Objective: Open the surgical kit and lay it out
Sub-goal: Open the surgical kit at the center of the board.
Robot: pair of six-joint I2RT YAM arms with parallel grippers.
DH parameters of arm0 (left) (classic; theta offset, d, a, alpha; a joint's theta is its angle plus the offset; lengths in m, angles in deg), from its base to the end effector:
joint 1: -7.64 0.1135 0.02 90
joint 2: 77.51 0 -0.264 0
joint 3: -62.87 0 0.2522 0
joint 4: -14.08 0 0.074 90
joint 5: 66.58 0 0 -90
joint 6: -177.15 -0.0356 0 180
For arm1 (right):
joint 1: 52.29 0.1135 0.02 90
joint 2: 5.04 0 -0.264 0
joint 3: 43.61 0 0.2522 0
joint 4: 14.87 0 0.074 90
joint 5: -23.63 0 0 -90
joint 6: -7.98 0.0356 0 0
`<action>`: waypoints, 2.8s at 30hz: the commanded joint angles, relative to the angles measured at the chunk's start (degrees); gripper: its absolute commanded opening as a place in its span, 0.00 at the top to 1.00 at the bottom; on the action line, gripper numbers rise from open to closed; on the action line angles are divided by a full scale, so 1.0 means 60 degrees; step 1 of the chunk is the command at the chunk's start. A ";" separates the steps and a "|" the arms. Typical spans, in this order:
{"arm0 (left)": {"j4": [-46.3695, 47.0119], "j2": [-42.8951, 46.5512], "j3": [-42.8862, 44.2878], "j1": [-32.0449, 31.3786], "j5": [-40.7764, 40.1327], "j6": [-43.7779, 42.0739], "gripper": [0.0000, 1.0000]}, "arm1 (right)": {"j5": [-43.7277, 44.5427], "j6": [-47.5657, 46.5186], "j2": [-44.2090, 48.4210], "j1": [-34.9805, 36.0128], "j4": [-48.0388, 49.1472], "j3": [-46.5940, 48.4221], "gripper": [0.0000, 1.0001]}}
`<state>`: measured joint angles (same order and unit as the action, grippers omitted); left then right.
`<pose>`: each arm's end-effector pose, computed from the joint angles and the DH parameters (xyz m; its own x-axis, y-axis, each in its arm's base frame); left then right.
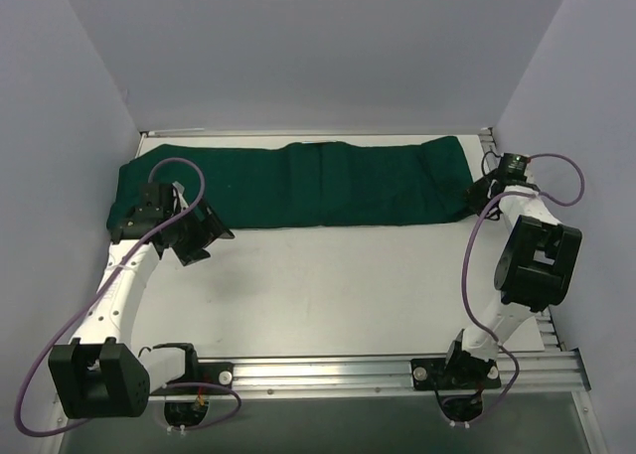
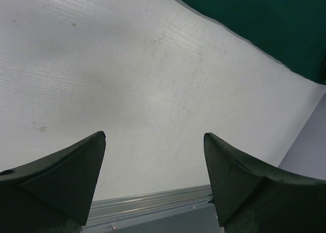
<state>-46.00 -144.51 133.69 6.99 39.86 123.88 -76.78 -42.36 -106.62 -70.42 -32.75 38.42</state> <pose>0.2284 -0.0127 0.2834 -0.7669 -0.5649 -0.3044 -0.3626 0.7729 -0.5208 0.3795 -0.1175 0.2215 -0.3364 0.7707 -0.5412 0.4993 0.6332 0.5914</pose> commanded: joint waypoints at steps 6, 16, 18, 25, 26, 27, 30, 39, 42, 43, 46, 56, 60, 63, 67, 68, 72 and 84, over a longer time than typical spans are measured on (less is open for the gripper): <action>0.0353 -0.0288 0.0041 0.0049 0.0262 -0.0189 0.13 | -0.0009 -0.0104 0.0771 0.0122 -0.0410 -0.0129 0.43; -0.0013 -0.0331 0.0451 0.0005 -0.0308 -0.0730 0.14 | 0.2408 -0.1352 0.1022 0.0882 -0.1775 0.1175 0.37; -0.0174 -0.0463 0.0612 -0.0111 -0.0572 -0.0935 0.14 | 0.2033 -0.1205 0.1022 0.1058 -0.1352 0.0986 0.39; -0.0247 -0.1239 0.0744 -0.0800 -0.0296 -0.1068 0.19 | -0.0313 -0.1862 -0.0719 0.1878 -0.0030 0.1686 0.48; -0.0596 -0.1298 0.0860 -0.0830 -0.0164 -0.1068 0.19 | -0.0561 -0.1936 -0.0939 0.1923 -0.0104 0.1906 0.53; -0.0657 -0.1284 0.0876 -0.0830 -0.0091 -0.1083 0.19 | -0.0854 -0.1937 -0.1289 0.1909 -0.0090 0.2198 0.55; -0.0672 -0.1138 0.0890 -0.0816 -0.0030 -0.1331 0.19 | -0.0871 -0.1864 -0.1948 0.1952 -0.0557 0.3032 0.77; -0.1682 -0.1255 0.2133 -0.0815 -0.0119 -0.1625 0.19 | -0.0667 -0.2289 -0.3812 0.2055 -0.0488 0.4545 0.98; -0.1639 -0.0920 0.2005 -0.0816 -0.0134 -0.1654 0.18 | -0.0755 -0.2347 -0.4163 0.2040 -0.0265 0.4514 0.98; -0.1697 -0.0903 0.1990 -0.0801 -0.0279 -0.1639 0.18 | -0.0754 -0.2347 -0.4294 0.2011 -0.0309 0.4617 0.98; -0.2019 -0.1166 0.2120 -0.0815 -0.0485 -0.1654 0.18 | -0.0696 -0.2333 -0.4603 0.1996 -0.0309 0.4837 0.99; -0.2167 -0.1241 0.2444 -0.0757 -0.0807 -0.1669 0.18 | 0.0387 -0.2435 -0.5072 0.1426 -0.1246 0.5716 1.00; -0.2079 -0.1255 0.2253 -0.0727 -0.0735 -0.1669 0.18 | 0.1411 -0.2625 -0.4780 0.1045 -0.1874 0.5936 1.00; -0.1991 -0.1357 0.2282 -0.0727 -0.0661 -0.1683 0.18 | 0.1837 -0.2800 -0.4516 0.0606 -0.2023 0.5994 1.00; -0.1962 -0.1533 0.2443 -0.0713 -0.0647 -0.1742 0.18 | 0.3067 -0.3620 -0.4705 0.0283 -0.2915 0.6959 1.00; -0.1991 -0.1620 0.2487 -0.0713 -0.0632 -0.1756 0.18 | 0.3170 -0.3825 -0.4778 0.0239 -0.3033 0.7382 1.00; -0.2239 -0.1826 0.2794 -0.0698 -0.0661 -0.1830 0.18 | 0.3522 -0.4209 -0.4823 0.0239 -0.3312 0.8044 0.98; -0.2256 -0.1431 0.2738 -0.0698 -0.0983 -0.1830 0.18 | 0.0976 -0.3080 -0.5876 0.0941 -0.3254 1.0387 0.65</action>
<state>-60.21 -155.55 149.84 2.49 34.84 113.63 -64.56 -62.67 -138.80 -65.56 -51.67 96.47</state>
